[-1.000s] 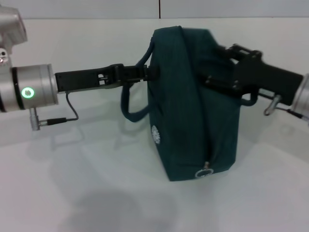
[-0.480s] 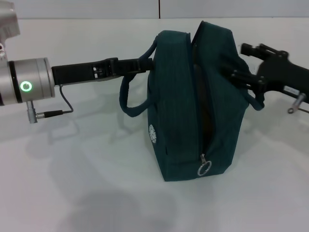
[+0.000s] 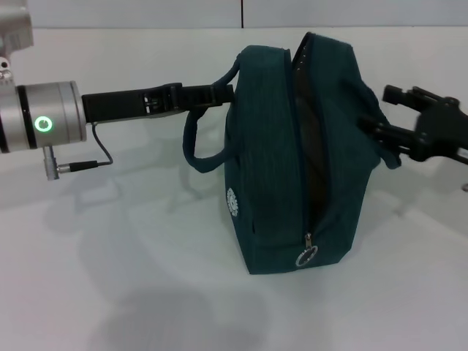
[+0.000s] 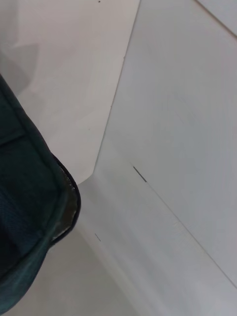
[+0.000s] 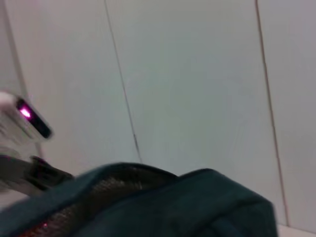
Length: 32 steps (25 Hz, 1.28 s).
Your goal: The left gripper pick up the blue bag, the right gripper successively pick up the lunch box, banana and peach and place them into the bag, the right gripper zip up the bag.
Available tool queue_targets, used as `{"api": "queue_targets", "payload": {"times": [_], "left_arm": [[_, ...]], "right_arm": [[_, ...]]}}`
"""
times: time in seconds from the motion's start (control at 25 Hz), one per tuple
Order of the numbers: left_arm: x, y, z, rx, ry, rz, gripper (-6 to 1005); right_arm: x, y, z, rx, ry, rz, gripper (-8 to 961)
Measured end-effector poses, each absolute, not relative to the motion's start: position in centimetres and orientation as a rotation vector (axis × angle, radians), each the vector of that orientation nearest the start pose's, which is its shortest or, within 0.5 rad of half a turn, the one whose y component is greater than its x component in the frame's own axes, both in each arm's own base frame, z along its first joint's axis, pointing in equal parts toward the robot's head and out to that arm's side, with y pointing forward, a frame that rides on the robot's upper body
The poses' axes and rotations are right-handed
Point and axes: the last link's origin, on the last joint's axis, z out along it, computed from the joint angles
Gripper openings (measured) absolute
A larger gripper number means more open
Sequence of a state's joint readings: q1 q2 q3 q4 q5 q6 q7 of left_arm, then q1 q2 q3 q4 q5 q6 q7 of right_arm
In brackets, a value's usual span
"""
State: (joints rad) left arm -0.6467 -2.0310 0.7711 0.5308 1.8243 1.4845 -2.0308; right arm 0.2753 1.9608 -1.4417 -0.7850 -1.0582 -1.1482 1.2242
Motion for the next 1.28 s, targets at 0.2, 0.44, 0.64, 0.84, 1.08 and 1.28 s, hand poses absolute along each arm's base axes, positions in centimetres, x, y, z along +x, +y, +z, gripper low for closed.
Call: {"api": "queue_targets", "payload": {"times": [0.2,0.44,0.64,0.84,1.08,1.28], "left_arm": [[-22.5,36.8,0.3,-2.507,-1.480,-0.984,414],[-22.7,37.0,0.6,-2.484,-1.459,-0.995,411],[-22.9,37.2,0.6,-2.465,-1.456,-0.988,409],[-23.1,37.2,0.6,-2.452,-1.457,-0.992,406],[-23.2,37.2,0.8,-2.444,-1.451,-1.004,404],[-23.2,37.1,0.7,-2.443,-1.457,-1.007,403]], "right_arm": [[26.1,30.5,4.2,-2.325,0.381,1.110,765],[25.4,27.9,6.4,-2.322,0.212,1.338,765],[24.2,26.3,5.4,-2.556,0.134,1.402,765],[24.5,25.5,3.4,-2.912,0.233,1.245,765],[25.7,26.3,0.8,-3.063,0.469,0.998,765],[26.0,27.4,-1.7,-3.087,0.558,0.814,765]]}}
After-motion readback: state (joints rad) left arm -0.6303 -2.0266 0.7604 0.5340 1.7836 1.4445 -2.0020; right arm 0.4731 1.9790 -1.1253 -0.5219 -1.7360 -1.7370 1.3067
